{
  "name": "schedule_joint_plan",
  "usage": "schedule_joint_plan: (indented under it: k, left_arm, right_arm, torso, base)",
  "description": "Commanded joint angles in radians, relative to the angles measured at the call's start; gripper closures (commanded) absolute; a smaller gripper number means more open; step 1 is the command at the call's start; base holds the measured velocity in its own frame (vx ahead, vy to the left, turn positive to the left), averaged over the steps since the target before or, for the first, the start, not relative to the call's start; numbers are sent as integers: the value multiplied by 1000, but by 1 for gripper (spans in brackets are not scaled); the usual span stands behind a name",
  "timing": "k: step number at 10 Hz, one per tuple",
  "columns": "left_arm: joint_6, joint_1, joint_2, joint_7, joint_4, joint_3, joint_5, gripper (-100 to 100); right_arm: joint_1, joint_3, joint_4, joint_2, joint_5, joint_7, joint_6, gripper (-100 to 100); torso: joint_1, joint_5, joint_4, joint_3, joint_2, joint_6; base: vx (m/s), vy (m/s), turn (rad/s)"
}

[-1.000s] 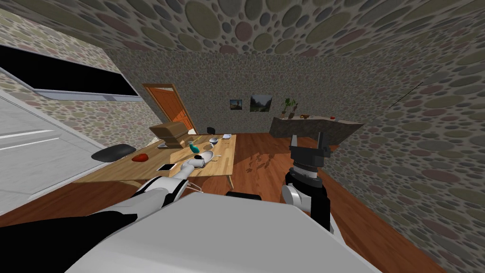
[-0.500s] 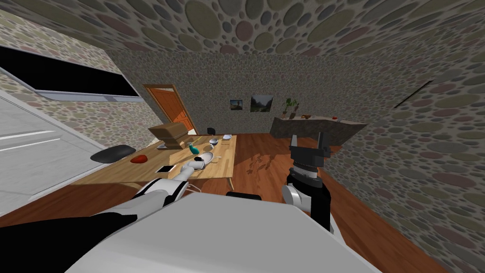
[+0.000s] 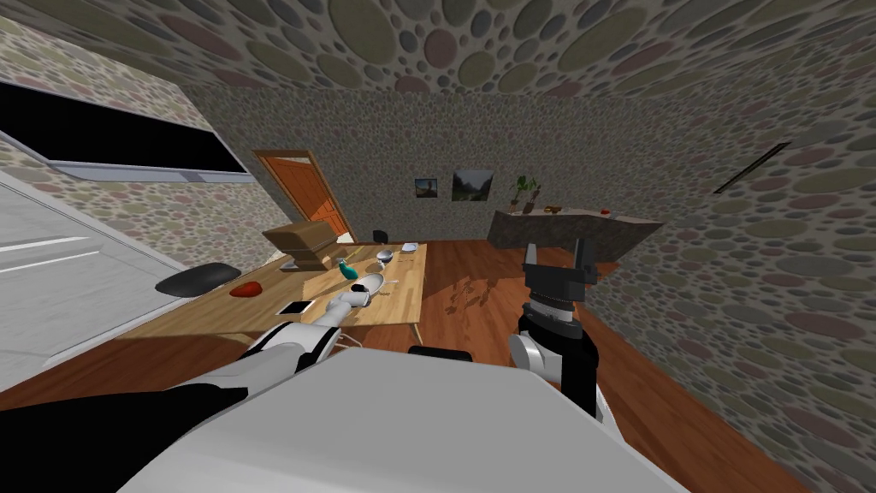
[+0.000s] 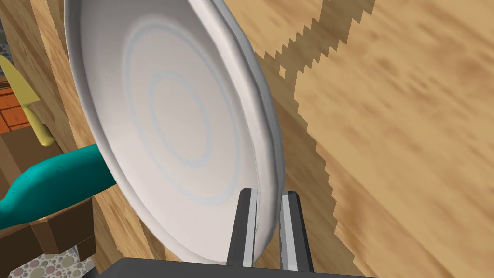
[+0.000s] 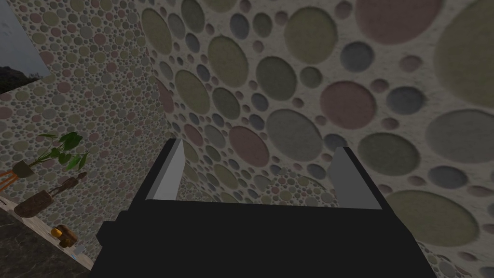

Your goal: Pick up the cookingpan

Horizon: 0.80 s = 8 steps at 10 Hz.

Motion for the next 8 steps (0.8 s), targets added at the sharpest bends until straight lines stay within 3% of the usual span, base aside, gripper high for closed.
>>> schedule_joint_plan:
  k: [1, 2, 3, 4, 6, 7, 8]
  left_arm:
    - [0, 0, 0, 0, 0, 0, 0, 100]
    - [0, 0, -1, 0, 0, 0, 0, 100]
    - [0, 0, -1, 0, 0, 0, 0, 0]
    - [31, -13, 11, 14, -13, -2, 8, 100]
    - [56, -23, 21, 20, -25, -8, 14, 100]
    - [40, -23, 19, 12, -11, -6, 17, 100]
    - [43, -24, 19, 14, -10, -6, 18, 0]
  right_arm:
    - [0, 0, 0, 0, 0, 0, 0, 0]
    - [0, 0, 0, 0, 0, 0, 0, 0]
    - [0, 0, 0, 0, 0, 0, 0, 0]
    - [0, 0, 0, 0, 0, 0, 0, 0]
    - [0, 0, 0, 0, 0, 0, 0, 0]
    - [0, 0, 0, 0, 0, 0, 0, 0]
    - [0, 0, 0, 0, 0, 0, 0, 0]
  torso:
    - [0, 0, 0, 0, 0, 0]
    - [0, 0, 0, 0, 1, 0]
    - [0, -1, 1, 1, 1, 0]
    - [0, -1, 1, 1, 1, 0]
    - [-4, -2, 2, 5, 9, -1]
    - [-5, -3, 3, 6, 9, 0]
    - [-4, -3, 3, 5, 7, 0]
  base:
    - [0, 0, 0]
    - [0, 0, 0]
    - [0, 0, 0]
    - [-71, -17, -13]
    - [-110, -43, -18]
    - [-38, -17, -1]
    - [-8, -4, 3]
